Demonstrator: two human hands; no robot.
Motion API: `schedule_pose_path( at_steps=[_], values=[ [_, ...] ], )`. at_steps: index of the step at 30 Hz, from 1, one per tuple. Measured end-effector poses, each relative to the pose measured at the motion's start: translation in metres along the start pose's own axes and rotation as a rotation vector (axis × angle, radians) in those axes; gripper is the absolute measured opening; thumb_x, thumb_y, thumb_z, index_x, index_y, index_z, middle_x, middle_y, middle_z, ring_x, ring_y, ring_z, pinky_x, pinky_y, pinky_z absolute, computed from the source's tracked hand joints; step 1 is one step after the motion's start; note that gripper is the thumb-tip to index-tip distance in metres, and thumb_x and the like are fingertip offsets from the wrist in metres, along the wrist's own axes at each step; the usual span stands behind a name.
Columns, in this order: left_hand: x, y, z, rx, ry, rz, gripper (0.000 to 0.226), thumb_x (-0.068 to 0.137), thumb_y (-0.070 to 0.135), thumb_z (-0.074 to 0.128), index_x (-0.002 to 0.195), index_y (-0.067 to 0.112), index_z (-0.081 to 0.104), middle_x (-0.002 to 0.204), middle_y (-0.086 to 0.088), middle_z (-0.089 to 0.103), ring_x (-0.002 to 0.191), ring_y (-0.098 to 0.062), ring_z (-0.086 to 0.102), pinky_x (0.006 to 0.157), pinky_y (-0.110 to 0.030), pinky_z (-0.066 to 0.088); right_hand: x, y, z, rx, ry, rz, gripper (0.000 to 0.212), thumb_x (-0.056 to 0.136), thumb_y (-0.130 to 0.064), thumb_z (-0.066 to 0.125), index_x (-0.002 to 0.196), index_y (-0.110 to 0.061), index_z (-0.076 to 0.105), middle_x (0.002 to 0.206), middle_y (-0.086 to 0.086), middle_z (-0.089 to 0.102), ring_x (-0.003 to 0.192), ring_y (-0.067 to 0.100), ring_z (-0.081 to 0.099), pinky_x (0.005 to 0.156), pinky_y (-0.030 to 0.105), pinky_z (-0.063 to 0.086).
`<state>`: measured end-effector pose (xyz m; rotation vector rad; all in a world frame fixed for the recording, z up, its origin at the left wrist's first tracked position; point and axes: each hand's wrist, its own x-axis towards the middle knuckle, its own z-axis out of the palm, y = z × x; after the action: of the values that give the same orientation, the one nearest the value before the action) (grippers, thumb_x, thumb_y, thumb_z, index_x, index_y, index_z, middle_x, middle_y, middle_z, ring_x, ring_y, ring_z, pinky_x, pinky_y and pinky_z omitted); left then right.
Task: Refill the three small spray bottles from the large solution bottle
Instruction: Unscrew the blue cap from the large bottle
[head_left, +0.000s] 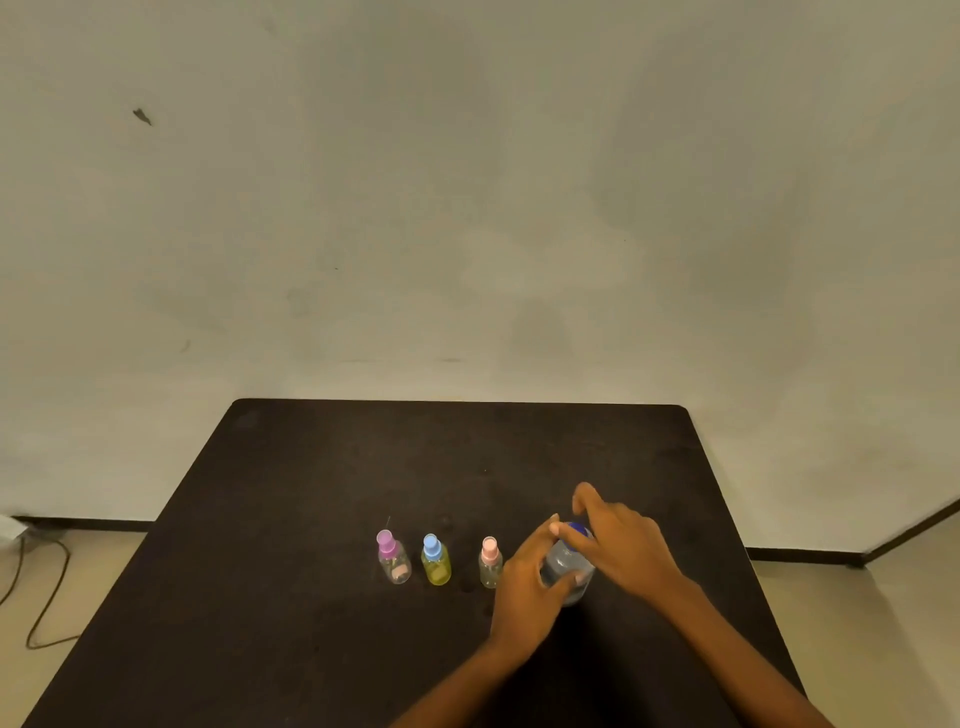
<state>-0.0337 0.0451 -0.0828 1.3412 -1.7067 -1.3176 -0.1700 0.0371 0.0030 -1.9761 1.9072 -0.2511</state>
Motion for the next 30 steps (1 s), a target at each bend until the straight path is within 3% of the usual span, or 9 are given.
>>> schedule_pose_path(
  at_steps=[3, 6, 10, 15, 20, 24, 27, 30],
  values=[
    [0.000, 0.000, 0.000, -0.005, 0.007, 0.019, 0.060, 0.077, 0.039, 0.070, 0.130, 0.041, 0.042, 0.136, 0.011, 0.052, 0.126, 0.000, 0.047, 0.107, -0.028, 0.040, 0.000, 0.001, 0.007, 0.113, -0.089, -0.058, 0.014, 0.091, -0.039, 0.047, 0.092, -0.029, 0.038, 0.080, -0.013, 0.053, 0.074, 0.003, 0.055, 0.073, 0.020, 0.048],
    [0.001, -0.001, 0.000, 0.000, 0.006, 0.016, 0.063, 0.071, 0.058, 0.066, 0.128, 0.046, 0.040, 0.138, 0.010, 0.051, 0.128, -0.001, 0.045, 0.109, -0.029, 0.038, -0.002, 0.007, 0.004, 0.165, -0.134, -0.125, 0.009, 0.091, -0.033, 0.050, 0.096, -0.027, 0.045, 0.090, -0.012, 0.053, 0.085, 0.006, 0.056, 0.082, 0.027, 0.050],
    [0.002, -0.005, 0.001, 0.016, 0.013, 0.025, 0.065, 0.080, 0.029, 0.071, 0.137, 0.032, 0.040, 0.139, 0.009, 0.050, 0.129, -0.001, 0.043, 0.110, -0.027, 0.036, 0.000, 0.009, 0.003, 0.071, -0.192, -0.150, 0.015, 0.091, -0.031, 0.047, 0.105, -0.026, 0.045, 0.103, -0.005, 0.048, 0.090, 0.010, 0.052, 0.083, 0.033, 0.050],
    [0.002, -0.003, 0.000, 0.064, 0.033, 0.042, 0.060, 0.081, 0.026, 0.071, 0.122, 0.052, 0.036, 0.137, 0.011, 0.051, 0.127, -0.001, 0.046, 0.109, -0.025, 0.037, 0.005, 0.005, -0.006, 0.027, -0.133, -0.064, 0.025, 0.087, -0.046, 0.051, 0.102, -0.030, 0.040, 0.088, -0.013, 0.050, 0.080, 0.006, 0.053, 0.073, 0.022, 0.047],
    [0.002, -0.007, 0.001, 0.039, 0.011, 0.044, 0.064, 0.075, 0.042, 0.070, 0.133, 0.039, 0.042, 0.136, 0.012, 0.052, 0.126, 0.001, 0.046, 0.108, -0.031, 0.039, 0.005, -0.001, -0.004, -0.026, -0.132, -0.123, 0.012, 0.090, -0.034, 0.051, 0.090, -0.028, 0.040, 0.089, -0.010, 0.050, 0.080, 0.006, 0.051, 0.074, 0.020, 0.045],
    [0.001, -0.003, -0.001, 0.035, 0.001, 0.053, 0.065, 0.074, 0.053, 0.065, 0.132, 0.039, 0.039, 0.139, 0.015, 0.046, 0.129, 0.000, 0.042, 0.109, -0.027, 0.036, 0.004, 0.002, -0.007, -0.014, -0.166, -0.195, 0.013, 0.089, -0.032, 0.051, 0.099, -0.026, 0.048, 0.102, -0.006, 0.053, 0.091, 0.008, 0.052, 0.086, 0.029, 0.047],
    [0.002, -0.002, -0.001, 0.070, 0.002, 0.057, 0.055, 0.082, 0.033, 0.067, 0.128, 0.040, 0.037, 0.138, 0.011, 0.048, 0.127, -0.001, 0.043, 0.109, -0.025, 0.036, 0.005, 0.002, -0.006, -0.091, -0.190, -0.195, 0.022, 0.090, -0.031, 0.048, 0.111, -0.024, 0.049, 0.112, -0.002, 0.051, 0.097, 0.011, 0.051, 0.086, 0.031, 0.048],
    [0.004, -0.004, 0.000, 0.097, 0.002, 0.037, 0.058, 0.083, 0.023, 0.069, 0.130, 0.038, 0.038, 0.136, 0.009, 0.052, 0.124, 0.003, 0.045, 0.109, -0.028, 0.038, 0.005, 0.000, -0.010, -0.122, -0.153, -0.142, 0.025, 0.089, -0.041, 0.048, 0.109, -0.025, 0.045, 0.105, -0.004, 0.055, 0.090, 0.011, 0.054, 0.081, 0.031, 0.050]
  ],
)
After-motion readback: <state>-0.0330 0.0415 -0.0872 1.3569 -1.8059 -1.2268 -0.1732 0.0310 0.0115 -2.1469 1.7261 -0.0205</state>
